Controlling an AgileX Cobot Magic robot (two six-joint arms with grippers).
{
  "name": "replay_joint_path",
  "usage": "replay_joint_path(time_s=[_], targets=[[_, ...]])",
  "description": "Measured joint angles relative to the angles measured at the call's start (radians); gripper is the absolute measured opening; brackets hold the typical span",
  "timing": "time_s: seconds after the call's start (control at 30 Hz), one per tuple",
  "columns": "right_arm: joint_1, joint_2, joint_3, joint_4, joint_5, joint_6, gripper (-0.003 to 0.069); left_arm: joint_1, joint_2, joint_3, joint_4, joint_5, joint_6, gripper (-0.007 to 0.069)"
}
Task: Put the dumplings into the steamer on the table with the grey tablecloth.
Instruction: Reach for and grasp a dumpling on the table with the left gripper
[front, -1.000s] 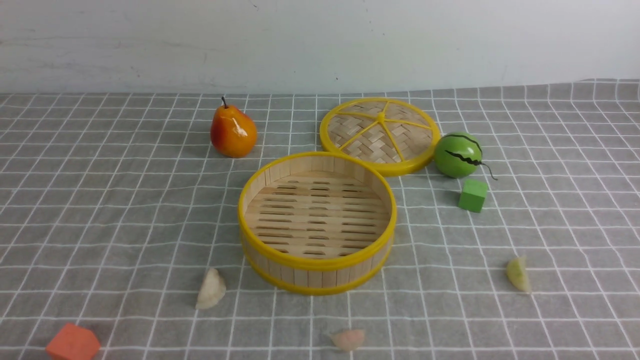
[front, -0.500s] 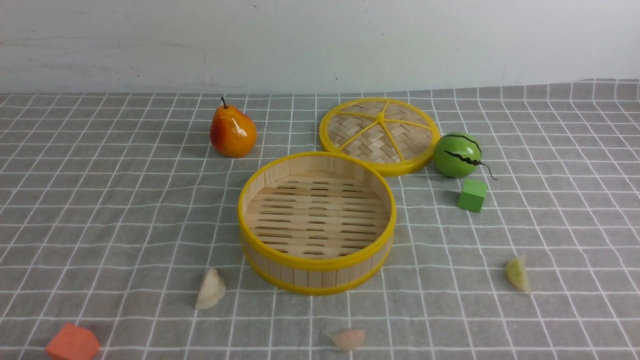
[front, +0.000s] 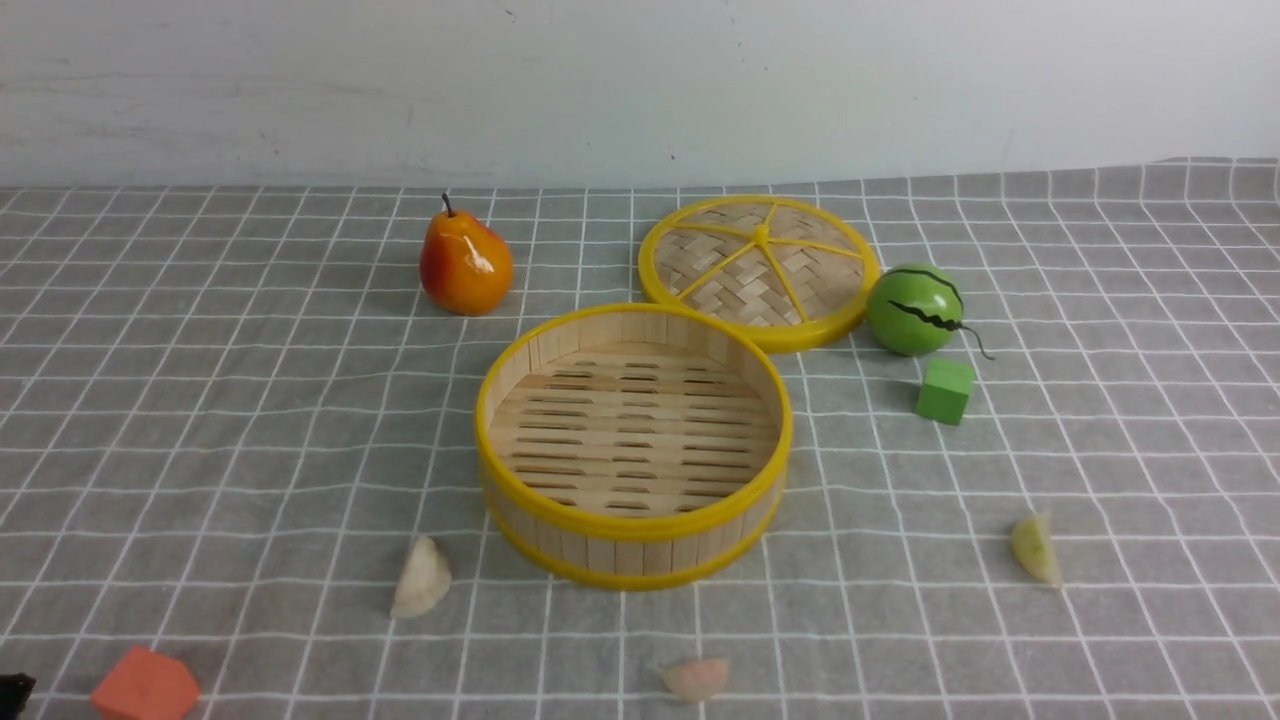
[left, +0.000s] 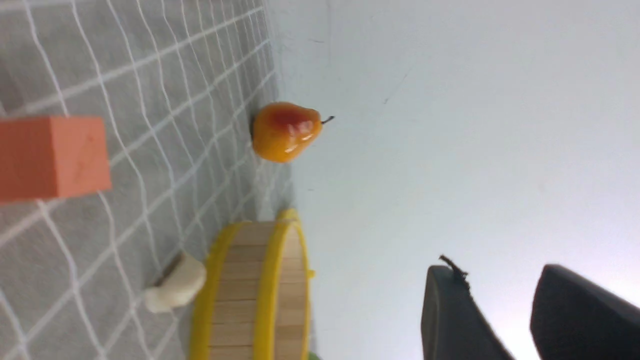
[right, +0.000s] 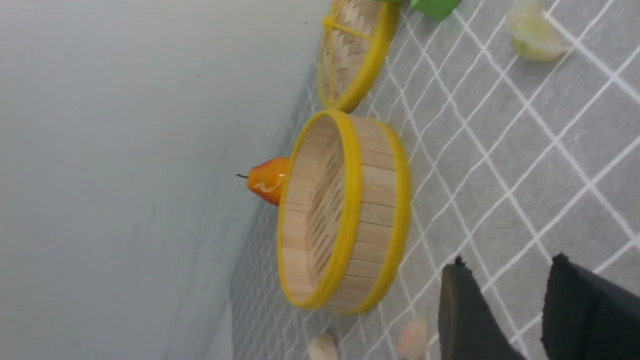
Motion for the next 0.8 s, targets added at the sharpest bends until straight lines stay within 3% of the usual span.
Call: replay_joint_path(time_s=[0.2,0.33,0.37,0.4,0.5,0.6,0.7,0.8], targets=[[0.000,0.000,0.000,0.007,-0.071,0.000,0.0239,0.000,0.000,0.000,-0.117,-0.005,0.037,0.0237],[0.000,0.000,-0.002,-0.007,-0.082,-0.069,0.0239,0.000,0.000,-0.012,-0.144,0.082,0.078,0.0237],[0.000,0.000,-0.017,-0.008,-0.063,-0.125,0.0239,0.000,0.000,-0.040,-0.139,0.139,0.157,0.0237],[0.000,0.000,-0.017,-0.009,-0.060,-0.134,0.0239,0.000,0.000,-0.045,-0.138,0.147,0.157,0.0237],[0.000,0.000,-0.095,-0.023,-0.020,-0.320,0.0205,0.000,0.000,-0.156,-0.109,0.260,0.412,0.0237],[0.000,0.070,-0.225,-0.075,0.004,-0.504,0.0092,0.000,0.051,-0.299,-0.047,0.371,0.609,0.0205],[0.000,0.200,-0.338,-0.143,0.035,-0.607,0.0001,0.000,0.174,-0.417,0.051,0.467,0.666,0.0132],[0.000,0.421,-0.497,-0.258,0.147,-0.704,-0.0020,0.000,0.379,-0.584,0.233,0.636,0.677,0.0004]])
